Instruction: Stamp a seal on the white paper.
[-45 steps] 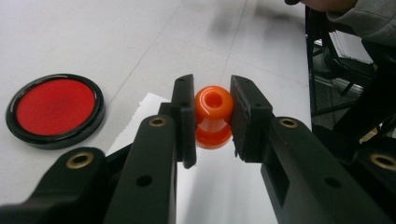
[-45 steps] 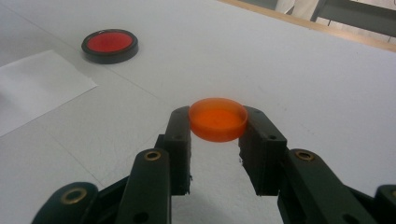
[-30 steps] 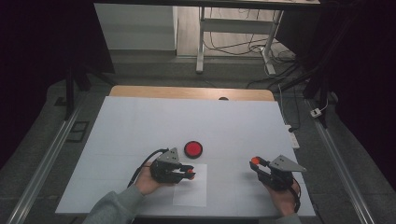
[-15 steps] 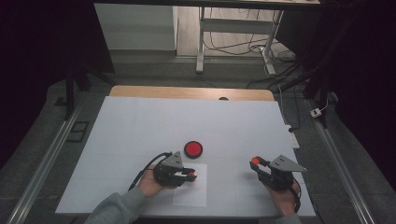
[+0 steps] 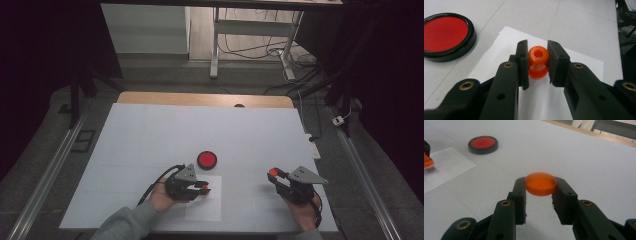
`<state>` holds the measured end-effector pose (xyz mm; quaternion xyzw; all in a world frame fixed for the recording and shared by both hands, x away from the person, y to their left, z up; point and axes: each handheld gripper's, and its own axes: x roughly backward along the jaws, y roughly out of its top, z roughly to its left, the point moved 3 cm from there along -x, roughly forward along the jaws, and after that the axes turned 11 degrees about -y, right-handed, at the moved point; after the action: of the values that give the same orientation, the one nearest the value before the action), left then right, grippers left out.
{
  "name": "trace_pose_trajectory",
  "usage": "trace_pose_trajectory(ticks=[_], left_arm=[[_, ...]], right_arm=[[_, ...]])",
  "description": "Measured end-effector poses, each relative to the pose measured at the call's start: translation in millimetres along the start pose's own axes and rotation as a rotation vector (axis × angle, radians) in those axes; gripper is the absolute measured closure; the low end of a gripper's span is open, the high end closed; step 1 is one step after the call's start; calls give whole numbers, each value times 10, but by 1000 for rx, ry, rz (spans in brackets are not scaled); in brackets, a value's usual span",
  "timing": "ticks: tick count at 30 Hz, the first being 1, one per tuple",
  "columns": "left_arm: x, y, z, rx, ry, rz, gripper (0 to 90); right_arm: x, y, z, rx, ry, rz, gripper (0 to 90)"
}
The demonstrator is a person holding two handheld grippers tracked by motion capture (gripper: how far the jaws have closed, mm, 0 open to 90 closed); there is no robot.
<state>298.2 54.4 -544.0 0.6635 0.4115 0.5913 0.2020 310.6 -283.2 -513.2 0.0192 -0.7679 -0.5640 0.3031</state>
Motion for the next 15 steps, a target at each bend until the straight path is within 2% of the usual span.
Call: trace_pose_trajectory(ticks=[4, 15], left_arm=[[-8, -2, -10, -10, 8, 3, 719], [-3, -19, 12, -8, 26, 3, 719]], right_arm=[[1, 1, 1, 0, 1, 0, 646], [-3, -1, 2, 1, 4, 1, 646]])
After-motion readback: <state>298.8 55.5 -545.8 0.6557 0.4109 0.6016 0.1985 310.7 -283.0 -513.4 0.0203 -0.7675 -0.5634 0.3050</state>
